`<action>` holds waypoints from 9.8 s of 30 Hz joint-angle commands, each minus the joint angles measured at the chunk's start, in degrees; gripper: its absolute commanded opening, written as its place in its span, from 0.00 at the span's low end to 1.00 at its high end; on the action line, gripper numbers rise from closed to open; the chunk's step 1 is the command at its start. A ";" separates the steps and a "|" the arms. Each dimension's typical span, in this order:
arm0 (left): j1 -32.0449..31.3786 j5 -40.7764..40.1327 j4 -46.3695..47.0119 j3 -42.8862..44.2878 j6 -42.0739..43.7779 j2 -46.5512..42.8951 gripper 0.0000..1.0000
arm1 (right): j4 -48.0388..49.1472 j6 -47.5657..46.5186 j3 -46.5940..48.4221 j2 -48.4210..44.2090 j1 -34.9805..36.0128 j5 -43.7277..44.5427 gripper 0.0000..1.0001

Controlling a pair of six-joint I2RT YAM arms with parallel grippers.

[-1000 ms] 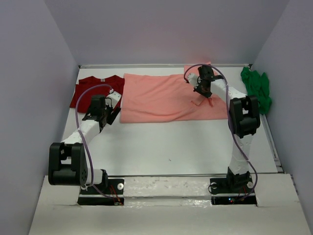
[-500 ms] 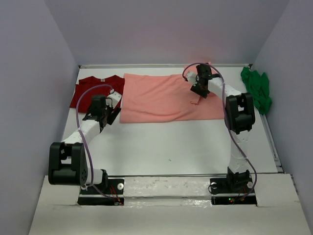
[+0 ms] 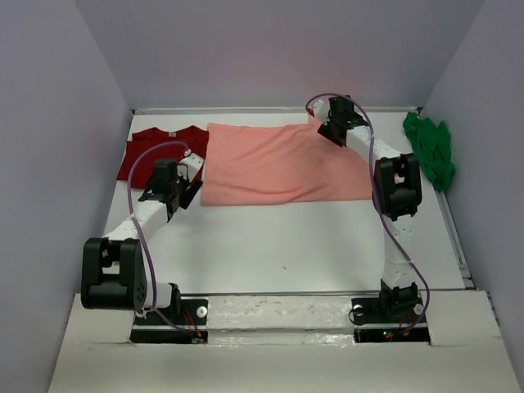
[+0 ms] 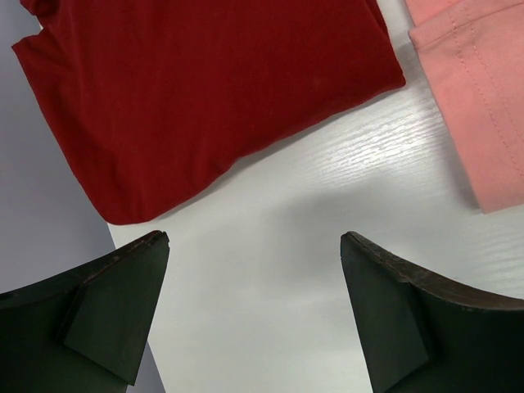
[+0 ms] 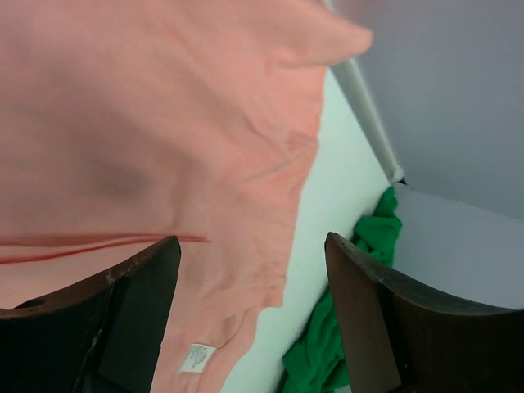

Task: Fold and stack the t-shirts
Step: Fold the tshirt

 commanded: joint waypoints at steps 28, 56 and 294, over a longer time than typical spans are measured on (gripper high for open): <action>-2.71 23.27 -9.78 5.49 -1.48 -1.24 0.99 | -11.46 33.79 -40.39 -43.69 -3.35 -7.61 0.00; -2.98 25.47 -10.58 7.96 -1.13 4.57 0.91 | -15.86 37.84 -33.27 -23.20 -16.97 -8.94 0.00; -0.69 21.24 -21.39 98.66 -19.15 75.68 0.65 | -19.46 30.19 20.00 4.23 -14.60 -15.70 0.44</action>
